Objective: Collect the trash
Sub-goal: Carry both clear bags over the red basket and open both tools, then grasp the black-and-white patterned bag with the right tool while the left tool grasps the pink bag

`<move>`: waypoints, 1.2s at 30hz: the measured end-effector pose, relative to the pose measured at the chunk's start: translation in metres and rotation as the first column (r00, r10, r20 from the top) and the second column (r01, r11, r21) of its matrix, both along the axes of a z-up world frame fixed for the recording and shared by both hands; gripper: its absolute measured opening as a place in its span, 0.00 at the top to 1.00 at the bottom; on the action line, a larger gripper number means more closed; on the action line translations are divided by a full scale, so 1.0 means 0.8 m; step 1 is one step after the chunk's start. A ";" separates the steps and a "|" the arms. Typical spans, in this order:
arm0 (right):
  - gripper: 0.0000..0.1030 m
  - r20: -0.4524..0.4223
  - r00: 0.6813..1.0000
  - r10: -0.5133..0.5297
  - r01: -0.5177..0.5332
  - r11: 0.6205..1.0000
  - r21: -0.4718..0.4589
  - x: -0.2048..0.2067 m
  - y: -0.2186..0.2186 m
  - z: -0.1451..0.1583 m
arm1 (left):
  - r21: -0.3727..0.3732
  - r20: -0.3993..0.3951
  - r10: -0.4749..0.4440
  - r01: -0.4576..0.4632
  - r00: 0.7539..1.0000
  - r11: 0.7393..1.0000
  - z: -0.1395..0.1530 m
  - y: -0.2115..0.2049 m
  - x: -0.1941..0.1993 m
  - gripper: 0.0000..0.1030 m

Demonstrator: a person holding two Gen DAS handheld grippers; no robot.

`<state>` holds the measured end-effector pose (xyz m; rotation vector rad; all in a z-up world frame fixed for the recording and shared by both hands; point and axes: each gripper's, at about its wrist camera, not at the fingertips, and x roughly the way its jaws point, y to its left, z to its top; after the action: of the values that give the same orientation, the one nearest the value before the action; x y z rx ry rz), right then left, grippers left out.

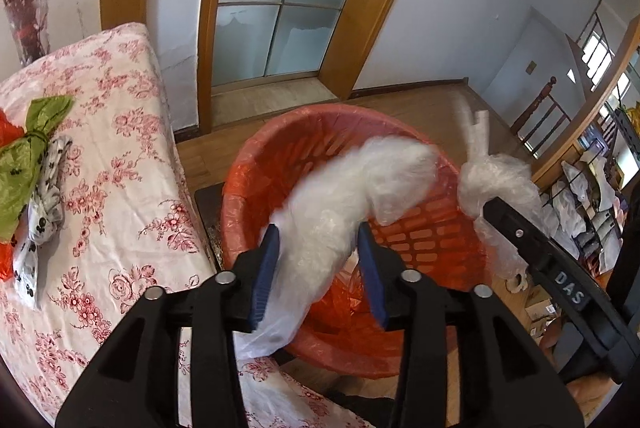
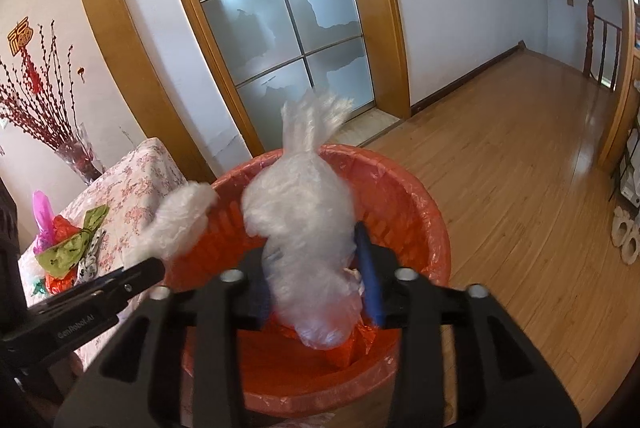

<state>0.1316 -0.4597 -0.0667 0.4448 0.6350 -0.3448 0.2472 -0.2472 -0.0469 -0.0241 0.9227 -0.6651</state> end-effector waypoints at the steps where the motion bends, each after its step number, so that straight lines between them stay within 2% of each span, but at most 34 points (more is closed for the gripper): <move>1: 0.52 -0.001 1.000 0.001 -0.001 1.000 0.001 -0.001 0.001 -0.001 | 0.002 -0.001 0.004 -0.004 1.000 1.000 -0.001 0.001 0.000 0.53; 9: 0.42 -0.012 1.000 -0.022 0.021 1.000 -0.018 -0.010 0.001 -0.005 | 0.022 0.003 0.083 -0.083 0.997 0.996 -0.002 0.036 0.007 0.39; 17: 0.41 -0.020 1.000 -0.010 0.009 0.999 -0.052 -0.010 0.021 0.002 | 0.067 0.063 0.163 -0.167 0.985 0.984 0.005 0.091 0.003 0.32; 27: 0.38 -0.029 0.996 0.086 -0.089 0.991 -0.100 0.005 0.083 0.018 | 0.084 0.117 0.252 -0.263 0.961 0.961 0.014 0.165 -0.012 0.21; 31: 0.38 -0.029 0.990 0.138 -0.141 0.984 -0.109 0.014 0.110 0.024 | 0.086 0.123 0.292 -0.303 0.949 0.949 0.014 0.198 -0.015 0.21; 36: 0.38 -0.022 0.974 0.226 -0.227 0.967 -0.116 0.032 0.160 0.033 | 0.094 0.161 0.356 -0.373 0.920 0.923 0.016 0.254 -0.021 0.21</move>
<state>0.1572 -0.3319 -0.0405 0.2546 0.6633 -0.1656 0.2302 -0.0438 -0.0340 -0.0386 0.7926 -0.2572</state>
